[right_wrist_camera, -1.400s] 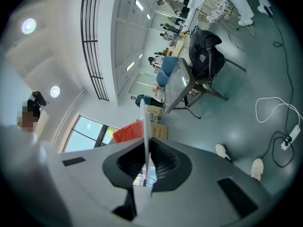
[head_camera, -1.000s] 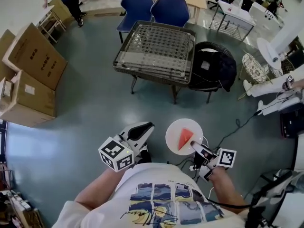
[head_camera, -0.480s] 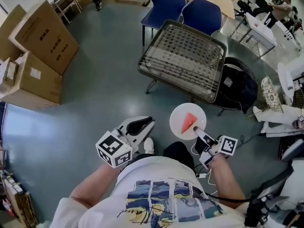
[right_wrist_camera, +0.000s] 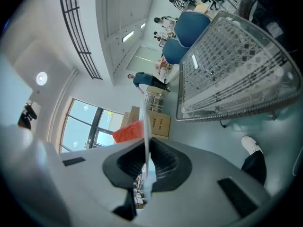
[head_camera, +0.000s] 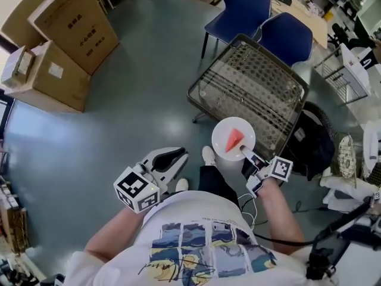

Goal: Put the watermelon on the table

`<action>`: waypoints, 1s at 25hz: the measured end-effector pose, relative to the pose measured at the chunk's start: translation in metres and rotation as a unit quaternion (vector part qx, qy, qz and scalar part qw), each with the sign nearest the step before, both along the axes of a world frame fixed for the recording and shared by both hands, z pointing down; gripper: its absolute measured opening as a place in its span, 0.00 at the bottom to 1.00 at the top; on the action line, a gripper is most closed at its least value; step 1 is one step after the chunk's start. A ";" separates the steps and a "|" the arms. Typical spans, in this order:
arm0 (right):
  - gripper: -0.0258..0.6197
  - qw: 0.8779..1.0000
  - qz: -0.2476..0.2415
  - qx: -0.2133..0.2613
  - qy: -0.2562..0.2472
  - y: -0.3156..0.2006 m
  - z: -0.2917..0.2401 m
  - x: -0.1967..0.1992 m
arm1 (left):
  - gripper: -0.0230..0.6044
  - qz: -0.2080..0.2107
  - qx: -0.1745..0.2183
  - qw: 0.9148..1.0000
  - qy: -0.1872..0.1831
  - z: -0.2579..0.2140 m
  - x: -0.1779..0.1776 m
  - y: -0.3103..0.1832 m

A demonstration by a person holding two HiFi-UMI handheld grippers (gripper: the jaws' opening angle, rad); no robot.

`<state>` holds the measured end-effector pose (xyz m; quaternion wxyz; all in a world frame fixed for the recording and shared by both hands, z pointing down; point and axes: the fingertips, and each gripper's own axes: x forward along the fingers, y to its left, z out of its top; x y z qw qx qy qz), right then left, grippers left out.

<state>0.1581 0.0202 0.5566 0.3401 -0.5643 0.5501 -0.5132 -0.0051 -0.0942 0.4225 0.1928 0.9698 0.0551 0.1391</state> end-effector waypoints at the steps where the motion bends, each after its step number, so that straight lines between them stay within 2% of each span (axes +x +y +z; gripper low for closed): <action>1: 0.08 1.000 -0.011 -0.006 0.003 -0.010 0.007 0.014 | 0.11 -0.010 0.002 1.000 -0.004 -0.001 0.009 -0.006; 7: 0.08 0.996 -0.065 -0.052 0.023 -0.079 0.056 0.114 | 0.11 -0.074 0.011 0.997 -0.028 -0.010 0.075 -0.039; 12: 0.08 0.993 -0.086 -0.077 0.001 -0.130 0.105 0.164 | 0.11 -0.133 0.011 0.990 -0.043 -0.020 0.096 -0.058; 18: 0.08 0.988 -0.114 -0.101 -0.022 -0.204 0.160 0.188 | 0.11 -0.204 0.007 0.976 -0.081 -0.010 0.090 -0.083; 25: 0.08 0.981 -0.135 -0.134 -0.033 -0.252 0.203 0.178 | 0.11 -0.261 0.003 0.960 -0.104 -0.007 0.067 -0.103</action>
